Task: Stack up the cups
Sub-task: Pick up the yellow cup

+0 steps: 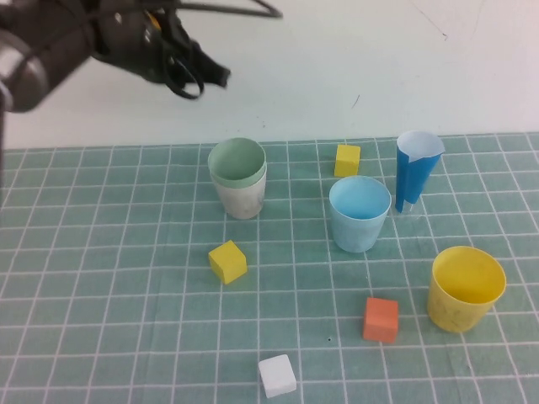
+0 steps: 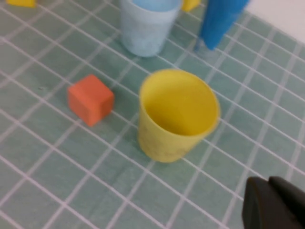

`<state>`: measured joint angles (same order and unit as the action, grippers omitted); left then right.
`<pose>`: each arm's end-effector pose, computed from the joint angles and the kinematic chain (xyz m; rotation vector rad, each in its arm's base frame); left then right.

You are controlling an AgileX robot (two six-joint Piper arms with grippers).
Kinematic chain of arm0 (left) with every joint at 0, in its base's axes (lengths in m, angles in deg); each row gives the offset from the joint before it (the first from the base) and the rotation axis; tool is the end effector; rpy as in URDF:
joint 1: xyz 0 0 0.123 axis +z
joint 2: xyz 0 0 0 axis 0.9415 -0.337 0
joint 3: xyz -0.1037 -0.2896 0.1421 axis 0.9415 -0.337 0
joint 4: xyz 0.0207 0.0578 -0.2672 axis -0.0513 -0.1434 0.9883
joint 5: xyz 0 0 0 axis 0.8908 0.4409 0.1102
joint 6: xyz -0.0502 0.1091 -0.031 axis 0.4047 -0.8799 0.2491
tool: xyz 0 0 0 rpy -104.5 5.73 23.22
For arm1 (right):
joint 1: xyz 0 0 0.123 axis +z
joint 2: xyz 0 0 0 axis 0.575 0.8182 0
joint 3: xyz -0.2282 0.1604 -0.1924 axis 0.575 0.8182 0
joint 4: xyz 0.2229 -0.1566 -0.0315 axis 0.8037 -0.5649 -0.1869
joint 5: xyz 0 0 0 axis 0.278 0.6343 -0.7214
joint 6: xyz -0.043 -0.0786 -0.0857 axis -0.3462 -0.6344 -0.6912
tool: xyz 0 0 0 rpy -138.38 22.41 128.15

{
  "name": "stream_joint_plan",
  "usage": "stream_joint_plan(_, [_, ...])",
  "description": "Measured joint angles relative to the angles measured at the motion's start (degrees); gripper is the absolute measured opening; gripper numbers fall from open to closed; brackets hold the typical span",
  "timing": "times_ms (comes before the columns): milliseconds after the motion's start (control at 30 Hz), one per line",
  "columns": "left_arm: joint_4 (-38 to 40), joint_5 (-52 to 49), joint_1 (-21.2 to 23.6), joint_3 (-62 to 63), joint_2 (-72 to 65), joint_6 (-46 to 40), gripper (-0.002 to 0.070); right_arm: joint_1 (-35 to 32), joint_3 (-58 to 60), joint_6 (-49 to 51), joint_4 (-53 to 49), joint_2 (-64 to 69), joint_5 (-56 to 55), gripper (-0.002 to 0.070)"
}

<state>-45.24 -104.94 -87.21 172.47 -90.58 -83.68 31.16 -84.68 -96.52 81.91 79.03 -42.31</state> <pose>0.4972 -0.1525 0.3812 0.4249 2.1404 -0.1283 0.1298 0.0323 0.2875 -0.7003 2.0355 0.0084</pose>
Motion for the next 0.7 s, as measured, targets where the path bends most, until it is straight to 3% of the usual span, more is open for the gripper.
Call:
stream_joint_plan(200, [-3.8,-2.0,0.0,0.0,9.5,0.5,0.0004,0.0,-7.5,-14.4,12.7,15.2,4.7,0.0001])
stream_joint_plan(267, [-3.7,-4.8,0.0,-0.1,12.9,0.5,0.0003,0.0,-10.1,-18.2,14.8,20.5,5.9,0.0032])
stream_joint_plan(333, [-3.3,-6.8,0.0,-2.3,16.8,-0.6,0.0002,0.0,-13.3,-21.0,15.6,26.4,7.6,0.0112])
stream_joint_plan(533, [-3.0,-4.2,0.0,-16.6,29.1,-1.6,0.0001,0.0,-21.9,-22.0,17.4,40.2,10.5,0.0461])
stream_joint_plan(700, [-3.0,-0.1,0.0,-29.2,38.4,-3.6,0.0,0.0,-26.8,-24.1,17.5,49.0,10.7,0.0557])
